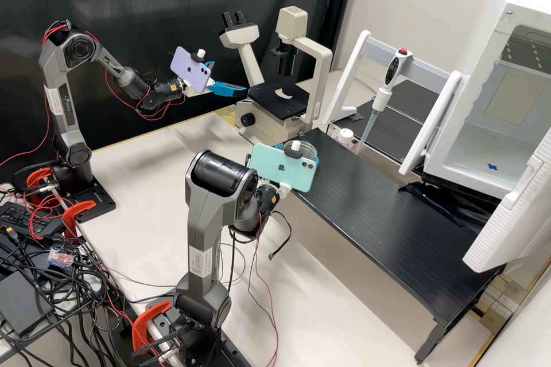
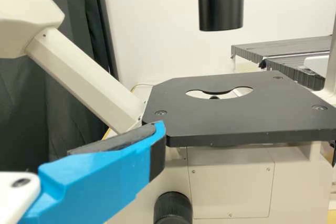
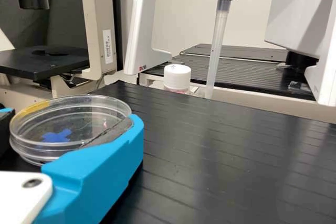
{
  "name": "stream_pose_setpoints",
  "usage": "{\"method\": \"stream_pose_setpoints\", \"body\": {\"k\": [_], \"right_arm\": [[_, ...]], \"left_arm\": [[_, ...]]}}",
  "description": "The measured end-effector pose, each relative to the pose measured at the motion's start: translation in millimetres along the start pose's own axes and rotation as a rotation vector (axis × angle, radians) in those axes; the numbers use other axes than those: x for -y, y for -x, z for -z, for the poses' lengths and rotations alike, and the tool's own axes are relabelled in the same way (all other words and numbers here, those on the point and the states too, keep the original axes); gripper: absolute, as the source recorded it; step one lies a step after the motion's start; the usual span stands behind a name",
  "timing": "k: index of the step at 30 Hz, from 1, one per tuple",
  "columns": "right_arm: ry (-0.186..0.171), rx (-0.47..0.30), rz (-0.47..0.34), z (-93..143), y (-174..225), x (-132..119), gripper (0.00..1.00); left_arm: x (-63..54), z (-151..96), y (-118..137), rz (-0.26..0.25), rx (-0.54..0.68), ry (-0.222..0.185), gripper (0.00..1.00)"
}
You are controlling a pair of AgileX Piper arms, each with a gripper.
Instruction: Move the petri dish to the incubator
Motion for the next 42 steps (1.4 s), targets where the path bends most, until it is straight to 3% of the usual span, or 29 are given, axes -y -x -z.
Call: {"method": "stream_pose_setpoints", "body": {"k": [7, 12, 15, 21, 30, 35, 42], "right_arm": [[0.009, 0.019, -0.004, -4, 2, -8, 0.00], [-0.004, 0.048, -0.059, -11, 5, -24, 0.00], [0.012, 0.054, -0.082, -20, 10, -39, 0.00], [-0.017, 0.160, -0.239, -53, 25, -84, 0.00], [-0.009, 0.275, -0.471, -96, 36, -164, 0.00], [0.008, 0.338, -0.517, -112, 29, -200, 0.00], [0.033, 0.407, -0.525, -126, -11, -244, 0.00]], "left_arm": [[0.0, 0, 0, 0.000, 0.000, 0.000, 1.00], [0.0, 0, 0, 0.000, 0.000, 0.000, 1.00], [0.0, 0, 0, 0.000, 0.000, 0.000, 1.00], [0.0, 0, 0, 0.000, 0.000, 0.000, 1.00], [0.0, 0, 0, 0.000, 0.000, 0.000, 1.00], [0.0, 0, 0, 0.000, 0.000, 0.000, 1.00], [0.0, 0, 0, 0.000, 0.000, 0.000, 1.00]]}}
